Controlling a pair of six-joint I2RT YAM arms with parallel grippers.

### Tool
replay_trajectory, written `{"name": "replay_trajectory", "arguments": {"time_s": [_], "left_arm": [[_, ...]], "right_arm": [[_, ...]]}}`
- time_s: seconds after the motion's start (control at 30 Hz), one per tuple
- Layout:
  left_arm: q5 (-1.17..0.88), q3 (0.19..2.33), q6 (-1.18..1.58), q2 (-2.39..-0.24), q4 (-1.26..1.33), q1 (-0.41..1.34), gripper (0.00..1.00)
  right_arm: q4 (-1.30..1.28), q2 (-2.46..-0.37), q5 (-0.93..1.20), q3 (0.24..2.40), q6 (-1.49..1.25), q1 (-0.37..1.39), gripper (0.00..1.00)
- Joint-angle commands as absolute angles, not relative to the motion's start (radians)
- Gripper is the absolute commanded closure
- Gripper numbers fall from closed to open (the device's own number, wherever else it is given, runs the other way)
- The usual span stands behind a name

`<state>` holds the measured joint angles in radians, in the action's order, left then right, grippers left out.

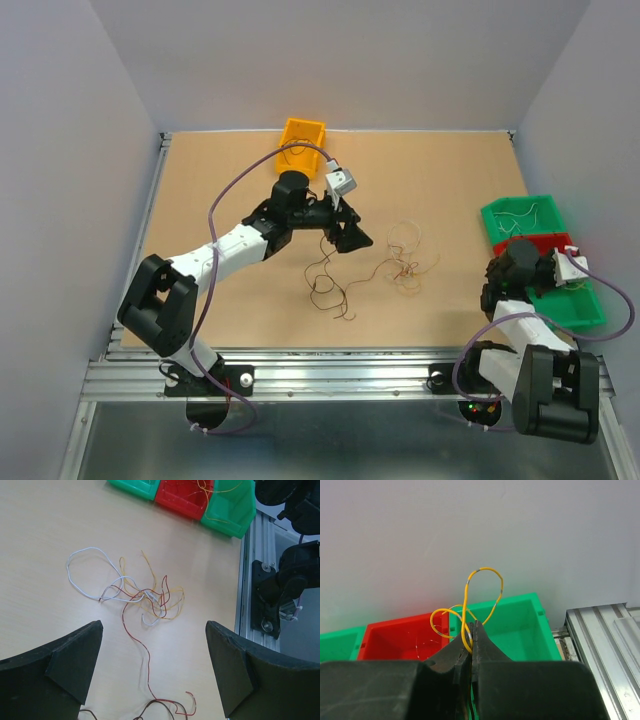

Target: Untangle the cables

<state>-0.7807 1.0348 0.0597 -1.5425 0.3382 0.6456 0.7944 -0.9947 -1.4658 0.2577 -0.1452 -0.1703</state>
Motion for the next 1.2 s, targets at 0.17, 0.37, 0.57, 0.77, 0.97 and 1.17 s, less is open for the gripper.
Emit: {"name": "replay_trajectory", "arguments": {"time_s": [0.17, 0.37, 0.57, 0.77, 0.97, 1.17], "left_arm": [[-0.792, 1.077, 0.040, -1.520, 0.351, 0.663, 0.05], [-0.796, 1.081, 0.040, -1.516, 0.345, 0.666, 0.05], [-0.798, 1.086, 0.035, -1.526, 0.341, 0.672, 0.05], [-0.801, 1.095, 0.031, -1.531, 0.327, 0.675, 0.05], [-0.787, 1.080, 0.018, -1.496, 0.322, 0.680, 0.05], [-0.782, 1.077, 0.015, -1.493, 0.324, 0.689, 0.05]], "right_arm": [[0.841, -1.134, -1.606, 0.268, -0.120, -0.195, 0.99], [0.831, -1.224, -1.540, 0.304, -0.014, -0.196, 0.99], [0.775, -1.269, -1.516, 0.392, 0.073, -0.187, 0.99], [-0.281, -1.316, -1.208, 0.857, -0.588, -0.210, 0.99], [-0.860, -1.434, -0.997, 1.119, -1.021, -0.274, 0.99], [-1.118, -1.568, -0.896, 1.109, -1.276, -0.420, 0.99]]}}
